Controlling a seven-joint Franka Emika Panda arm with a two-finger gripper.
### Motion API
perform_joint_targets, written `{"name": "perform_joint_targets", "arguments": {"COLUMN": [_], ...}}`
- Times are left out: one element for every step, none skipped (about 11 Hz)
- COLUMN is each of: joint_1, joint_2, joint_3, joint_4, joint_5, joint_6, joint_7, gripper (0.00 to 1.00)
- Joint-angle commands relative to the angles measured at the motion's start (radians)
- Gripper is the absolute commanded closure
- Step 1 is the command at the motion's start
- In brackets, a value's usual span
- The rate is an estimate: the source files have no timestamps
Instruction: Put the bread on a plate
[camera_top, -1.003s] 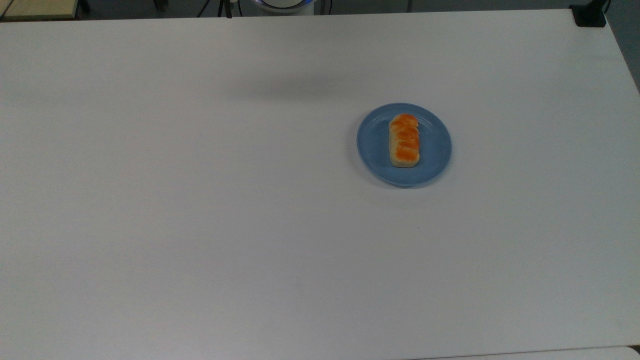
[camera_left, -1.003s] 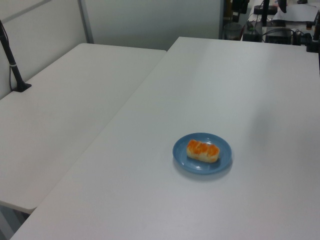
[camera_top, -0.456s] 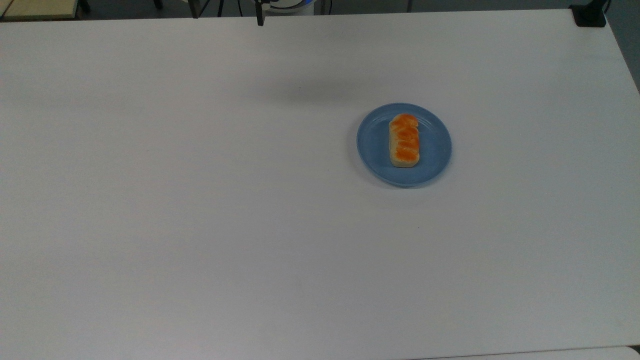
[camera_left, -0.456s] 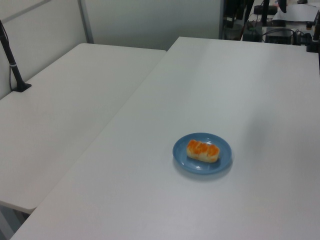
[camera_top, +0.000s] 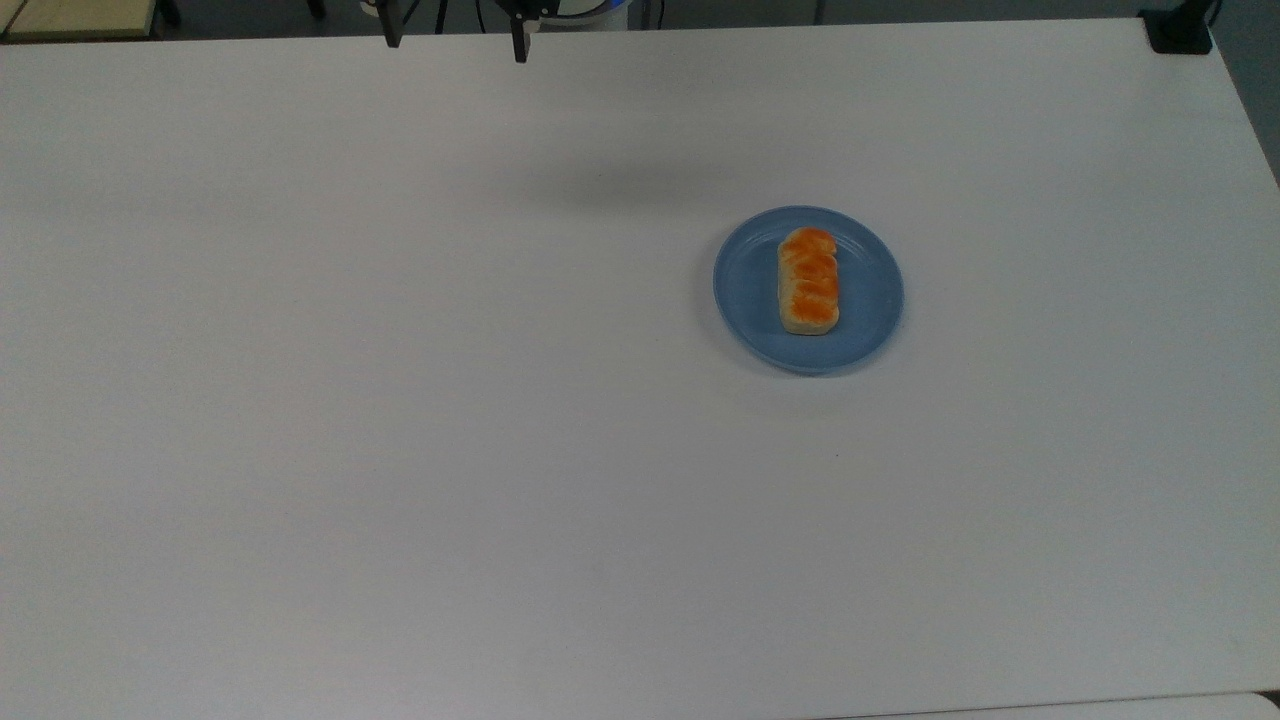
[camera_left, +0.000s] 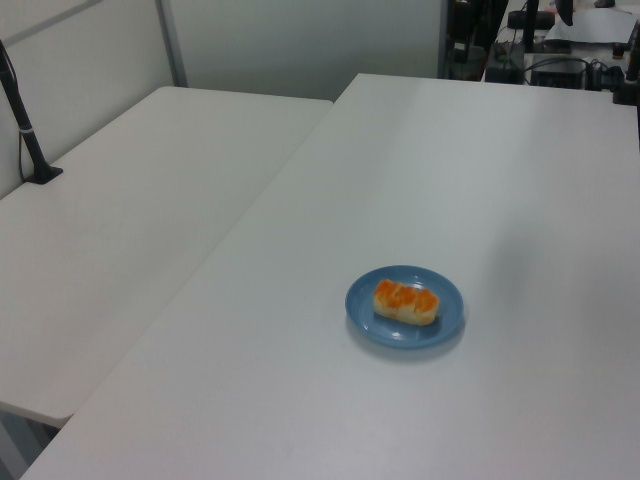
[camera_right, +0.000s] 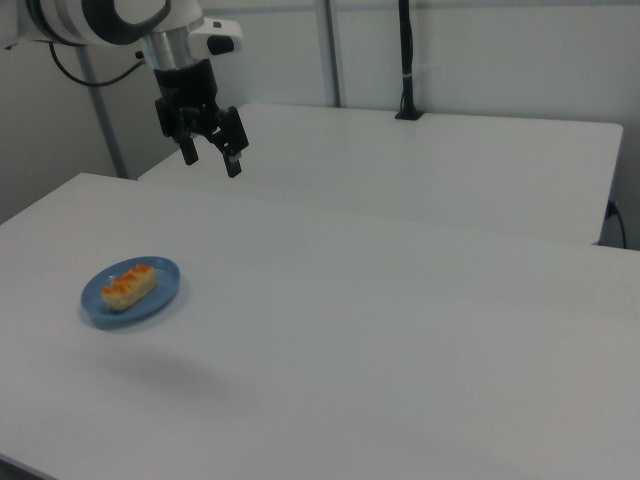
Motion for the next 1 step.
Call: {"name": "perform_joint_targets", "arguments": {"joint_1": [-0.01], "joint_2": [-0.016], "joint_3": [0.011], "joint_4": [-0.026], "joint_5": [0.017], "joint_6": [0.028], "joint_7": [0.017], "gripper": [0.0]}}
